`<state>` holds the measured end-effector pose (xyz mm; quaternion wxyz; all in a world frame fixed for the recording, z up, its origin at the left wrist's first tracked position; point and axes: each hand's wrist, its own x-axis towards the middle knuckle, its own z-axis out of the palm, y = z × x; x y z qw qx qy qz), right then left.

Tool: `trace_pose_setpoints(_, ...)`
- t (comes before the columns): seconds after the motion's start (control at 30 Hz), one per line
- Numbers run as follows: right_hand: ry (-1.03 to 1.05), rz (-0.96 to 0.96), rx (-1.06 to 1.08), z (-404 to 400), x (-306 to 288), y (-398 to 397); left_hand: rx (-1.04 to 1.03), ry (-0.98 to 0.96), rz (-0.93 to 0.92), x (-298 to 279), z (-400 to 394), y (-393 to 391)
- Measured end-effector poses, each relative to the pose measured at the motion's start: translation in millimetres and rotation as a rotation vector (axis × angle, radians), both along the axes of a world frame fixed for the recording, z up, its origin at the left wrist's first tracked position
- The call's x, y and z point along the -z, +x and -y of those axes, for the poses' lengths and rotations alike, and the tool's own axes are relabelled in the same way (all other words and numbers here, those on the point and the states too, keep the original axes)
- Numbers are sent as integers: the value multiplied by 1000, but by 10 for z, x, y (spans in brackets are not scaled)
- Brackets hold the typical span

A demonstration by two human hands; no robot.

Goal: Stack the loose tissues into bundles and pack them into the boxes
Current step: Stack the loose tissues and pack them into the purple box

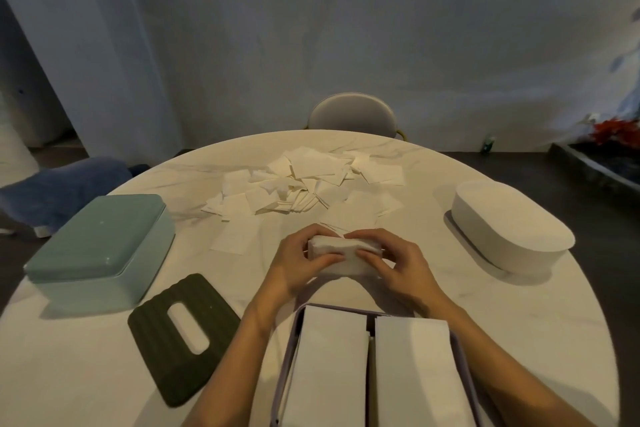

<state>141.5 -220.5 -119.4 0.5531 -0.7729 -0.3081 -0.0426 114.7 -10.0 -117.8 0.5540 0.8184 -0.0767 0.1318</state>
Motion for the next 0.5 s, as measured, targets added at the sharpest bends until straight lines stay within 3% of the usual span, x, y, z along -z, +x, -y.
trace_pose_setpoints(0.3,-174,-102,-43,206,16,144,98,-70,-56,16,-228,-75)
trace_pose_setpoints(0.5,-176,-91,66,205,24,129,55,-15,-55,-38,-230,-95)
